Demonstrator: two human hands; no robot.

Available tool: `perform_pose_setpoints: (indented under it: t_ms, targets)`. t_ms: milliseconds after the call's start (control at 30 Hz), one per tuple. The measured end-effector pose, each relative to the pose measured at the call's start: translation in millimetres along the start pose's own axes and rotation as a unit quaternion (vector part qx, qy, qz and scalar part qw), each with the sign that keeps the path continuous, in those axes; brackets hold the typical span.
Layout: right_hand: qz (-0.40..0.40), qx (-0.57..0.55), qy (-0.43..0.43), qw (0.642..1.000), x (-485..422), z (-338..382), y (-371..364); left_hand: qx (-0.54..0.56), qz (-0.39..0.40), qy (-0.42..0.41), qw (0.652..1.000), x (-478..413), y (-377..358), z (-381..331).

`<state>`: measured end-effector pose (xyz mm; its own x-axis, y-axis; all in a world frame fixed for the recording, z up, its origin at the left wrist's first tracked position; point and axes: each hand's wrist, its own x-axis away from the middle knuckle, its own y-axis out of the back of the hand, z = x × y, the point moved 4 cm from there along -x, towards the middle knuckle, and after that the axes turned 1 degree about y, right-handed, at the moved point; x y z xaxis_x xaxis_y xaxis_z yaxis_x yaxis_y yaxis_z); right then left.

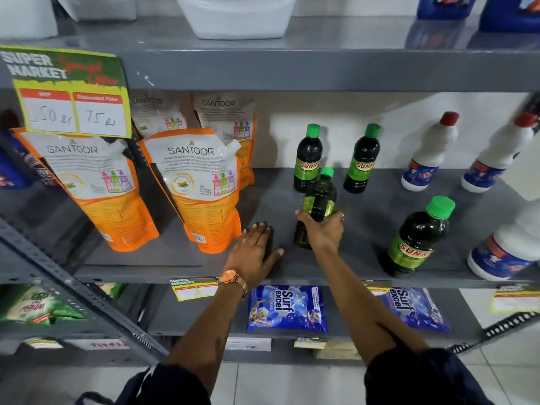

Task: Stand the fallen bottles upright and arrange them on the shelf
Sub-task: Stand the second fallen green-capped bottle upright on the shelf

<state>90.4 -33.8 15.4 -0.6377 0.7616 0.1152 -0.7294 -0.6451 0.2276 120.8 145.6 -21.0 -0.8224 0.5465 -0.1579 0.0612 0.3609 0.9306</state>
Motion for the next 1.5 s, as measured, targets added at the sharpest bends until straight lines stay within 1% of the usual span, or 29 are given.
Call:
perform_pose_setpoints:
  t_ms: [67, 133, 200, 267, 367, 533, 567, 667, 867, 933, 1067, 1133, 1233, 1333, 1433, 1500]
  targets:
    - [-0.021, -0.026, 0.083, 0.996, 4.8, 3.8, 3.0, -0.014, 0.002, 0.005, 1.000, -0.4, -1.4, 0.2]
    - [-0.007, -0.041, 0.160, 0.986, 1.6, 4.1, 2.1, -0.024, 0.001, 0.006, 1.000, -1.0, -2.6, 0.2]
    - [0.024, -0.052, 0.218, 0.974, -1.7, 6.6, -0.7, -0.028, -0.001, 0.005, 1.000, -0.4, -3.0, -0.4]
    - [0.048, -0.042, 0.255, 0.965, -6.7, 6.4, -5.2, -0.026, -0.001, 0.008, 1.000, -0.8, -2.5, -0.8]
    - [0.074, 0.002, 0.279, 0.957, -10.9, -1.6, -12.3, -0.030, -0.001, 0.012, 0.999, -1.4, -2.7, 0.0]
    - [0.107, 0.049, 0.287, 0.951, -12.9, -13.8, -13.2, -0.038, -0.006, 0.009, 0.999, -2.9, -4.5, 2.0]
    - [0.115, 0.047, 0.278, 0.952, -13.6, -16.8, -11.5, -0.039, -0.003, 0.009, 0.999, -2.3, -5.1, 1.9]
    - [0.117, 0.033, 0.217, 0.969, -15.3, -19.7, -6.4, -0.036, -0.001, 0.011, 0.999, -0.6, -4.0, 0.4]
    - [0.028, 0.056, 0.164, 0.985, -25.3, -24.3, -4.0, -0.042, 0.010, 0.016, 0.999, -1.5, -2.0, -1.0]
    - [0.023, 0.065, 0.154, 0.986, -24.5, -25.7, -5.3, -0.040, 0.017, 0.018, 0.999, -1.7, -1.5, -1.3]
    - [0.051, 0.056, 0.193, 0.978, -21.6, -22.2, -3.8, -0.041, 0.029, 0.015, 0.999, -0.9, -0.6, -1.1]
    - [0.061, 0.046, 0.189, 0.979, -20.5, -21.2, 0.4, -0.033, 0.023, 0.015, 0.999, 0.0, 0.6, -1.8]
    - [0.045, 0.041, 0.173, 0.983, -19.6, -22.3, 2.8, -0.033, 0.026, 0.014, 0.999, 0.0, 1.3, -2.6]
    - [0.031, 0.070, 0.150, 0.986, -19.2, -24.7, -1.3, -0.038, 0.032, 0.015, 0.999, -1.1, 1.0, -1.6]
    - [0.047, 0.091, 0.164, 0.981, -17.4, -23.0, -3.8, -0.037, 0.038, 0.013, 0.999, -1.7, -0.1, -0.9]
    - [0.046, 0.070, 0.177, 0.981, -16.8, -20.6, -0.4, -0.033, 0.040, 0.013, 0.999, -1.4, -0.7, -0.3]
